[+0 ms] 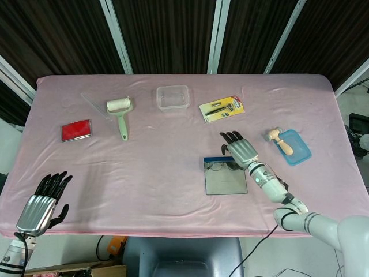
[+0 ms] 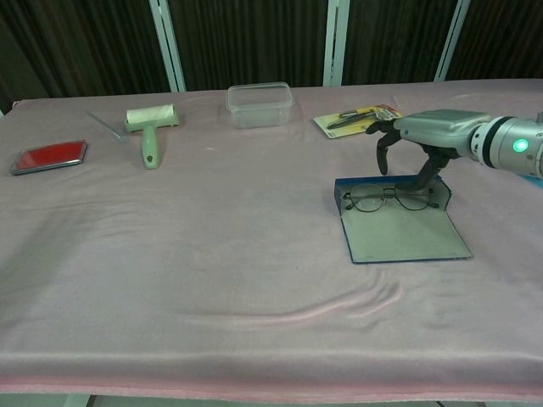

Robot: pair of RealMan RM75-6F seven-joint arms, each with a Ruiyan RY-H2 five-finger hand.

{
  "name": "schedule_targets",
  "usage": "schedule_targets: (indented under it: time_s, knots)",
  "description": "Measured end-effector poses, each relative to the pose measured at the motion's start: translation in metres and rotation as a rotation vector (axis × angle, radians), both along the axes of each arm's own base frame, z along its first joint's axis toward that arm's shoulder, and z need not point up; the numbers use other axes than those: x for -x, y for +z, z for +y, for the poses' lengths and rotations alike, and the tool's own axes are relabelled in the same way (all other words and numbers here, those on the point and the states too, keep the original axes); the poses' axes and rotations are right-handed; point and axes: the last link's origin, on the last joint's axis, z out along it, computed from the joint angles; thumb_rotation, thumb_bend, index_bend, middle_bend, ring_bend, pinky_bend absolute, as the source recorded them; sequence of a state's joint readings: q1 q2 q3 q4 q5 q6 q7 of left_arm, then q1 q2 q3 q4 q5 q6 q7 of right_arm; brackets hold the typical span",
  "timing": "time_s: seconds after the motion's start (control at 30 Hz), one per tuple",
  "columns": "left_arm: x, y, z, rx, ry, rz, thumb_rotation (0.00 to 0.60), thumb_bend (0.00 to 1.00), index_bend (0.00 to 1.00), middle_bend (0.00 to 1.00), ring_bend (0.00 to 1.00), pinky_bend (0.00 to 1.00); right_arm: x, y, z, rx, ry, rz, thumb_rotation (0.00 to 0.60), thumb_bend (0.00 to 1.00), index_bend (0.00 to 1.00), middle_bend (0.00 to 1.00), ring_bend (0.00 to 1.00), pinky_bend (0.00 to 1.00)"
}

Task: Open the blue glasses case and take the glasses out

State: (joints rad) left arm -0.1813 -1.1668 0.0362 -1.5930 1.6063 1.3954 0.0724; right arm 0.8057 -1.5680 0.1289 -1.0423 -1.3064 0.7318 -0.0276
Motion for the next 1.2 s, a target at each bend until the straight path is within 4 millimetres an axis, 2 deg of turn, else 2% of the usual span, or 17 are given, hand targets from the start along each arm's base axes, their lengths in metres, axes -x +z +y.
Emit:
schedule_targets:
  time_s: [0.7, 1.03, 1.2]
  knots:
    - [0.0, 0.001, 0.0, -0.001, -0.001, -0.002, 0.6, 0.44, 0.0, 0.0, 0.0, 0.06, -0.007, -0.011, -0.005, 0.006, -0.055, -0.068, 0.6, 0.48, 0.7, 0.14, 0.07, 0.0]
    - [0.0, 0.004, 0.0, -0.008, -0.002, -0.008, 0.6, 0.44, 0.0, 0.0, 0.0, 0.06, -0.015, -0.011, -0.01, 0.049, -0.069, -0.151, 0.6, 0.48, 0.71, 0.15, 0.07, 0.0]
    - [0.0, 0.003, 0.0, 0.0, -0.002, -0.006, 0.6, 0.44, 0.0, 0.0, 0.0, 0.06, -0.018, -0.01, -0.012, 0.127, -0.001, -0.151, 0.6, 0.48, 0.71, 0.15, 0.07, 0.0]
